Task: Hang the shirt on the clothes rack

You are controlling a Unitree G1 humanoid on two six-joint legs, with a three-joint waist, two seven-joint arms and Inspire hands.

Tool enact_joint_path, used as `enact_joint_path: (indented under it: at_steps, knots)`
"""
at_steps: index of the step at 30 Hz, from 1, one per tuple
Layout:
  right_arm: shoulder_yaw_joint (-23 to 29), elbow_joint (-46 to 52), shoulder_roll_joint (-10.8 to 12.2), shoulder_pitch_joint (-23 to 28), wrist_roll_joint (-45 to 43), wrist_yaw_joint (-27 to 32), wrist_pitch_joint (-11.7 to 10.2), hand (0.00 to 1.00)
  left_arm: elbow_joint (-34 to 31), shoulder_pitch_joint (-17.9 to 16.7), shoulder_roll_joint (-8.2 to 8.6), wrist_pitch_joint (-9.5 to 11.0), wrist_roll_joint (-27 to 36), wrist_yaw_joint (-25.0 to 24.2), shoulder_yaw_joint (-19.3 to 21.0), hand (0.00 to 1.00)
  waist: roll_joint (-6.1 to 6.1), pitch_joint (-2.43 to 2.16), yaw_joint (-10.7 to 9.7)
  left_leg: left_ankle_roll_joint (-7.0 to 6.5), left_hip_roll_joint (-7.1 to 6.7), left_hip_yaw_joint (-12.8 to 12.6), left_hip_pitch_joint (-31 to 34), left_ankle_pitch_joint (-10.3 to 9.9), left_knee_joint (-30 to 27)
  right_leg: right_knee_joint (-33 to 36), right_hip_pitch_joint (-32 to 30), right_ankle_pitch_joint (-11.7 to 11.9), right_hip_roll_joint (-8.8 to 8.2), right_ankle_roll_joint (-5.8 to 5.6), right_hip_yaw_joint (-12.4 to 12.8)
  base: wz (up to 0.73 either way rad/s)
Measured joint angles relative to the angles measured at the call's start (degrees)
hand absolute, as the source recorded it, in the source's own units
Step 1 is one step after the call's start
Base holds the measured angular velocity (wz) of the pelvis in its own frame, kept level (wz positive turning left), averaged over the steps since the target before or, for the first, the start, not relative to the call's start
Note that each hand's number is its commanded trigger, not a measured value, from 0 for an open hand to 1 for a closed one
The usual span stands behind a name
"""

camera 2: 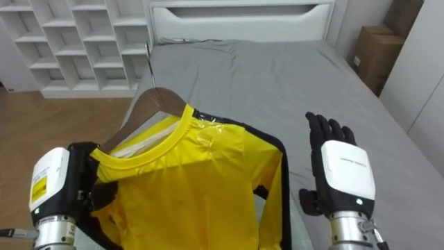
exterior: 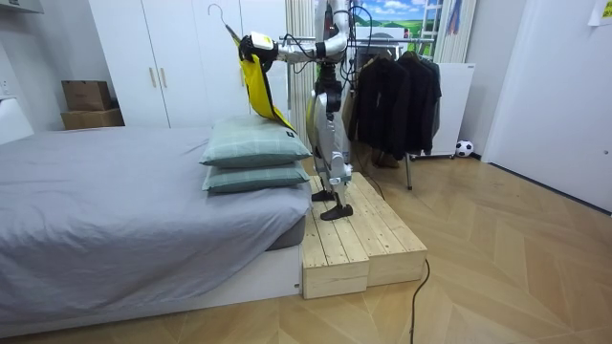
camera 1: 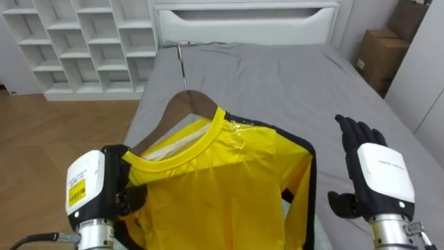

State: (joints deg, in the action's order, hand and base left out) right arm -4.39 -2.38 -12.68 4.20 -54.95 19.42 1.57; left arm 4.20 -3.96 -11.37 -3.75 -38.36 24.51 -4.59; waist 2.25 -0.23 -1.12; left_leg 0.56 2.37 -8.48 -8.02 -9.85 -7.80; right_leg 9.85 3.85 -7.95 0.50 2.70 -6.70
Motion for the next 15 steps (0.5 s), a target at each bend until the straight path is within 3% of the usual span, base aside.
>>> enact_joint_path:
  at_steps: [4,15]
  knots:
    - [-0.1,3.1,-0.7,-1.4,0.0,-0.2,-0.3,0.0,-1.9,0.0,-0.06,0.1,0.0,-0.4,0.0,1.0,1.13,0.26,0.1,-0.01,-0.05,0.1,0.4,0.0,0.0,0.0,-0.2,0.0,-0.06,-0.01,0.0,0.0]
    - [-1.2,7.0,-6.7,-4.4,0.0,-3.3,-0.4,0.0,-2.1,1.5,-0.48,0.2,0.0,-0.3,-0.1,1.0,1.75,0.53,0.7,-0.04,-0.07,-0.1,0.9,0.0,0.0,0.1,-0.9,0.0,-0.13,-0.02,-0.1,0.0]
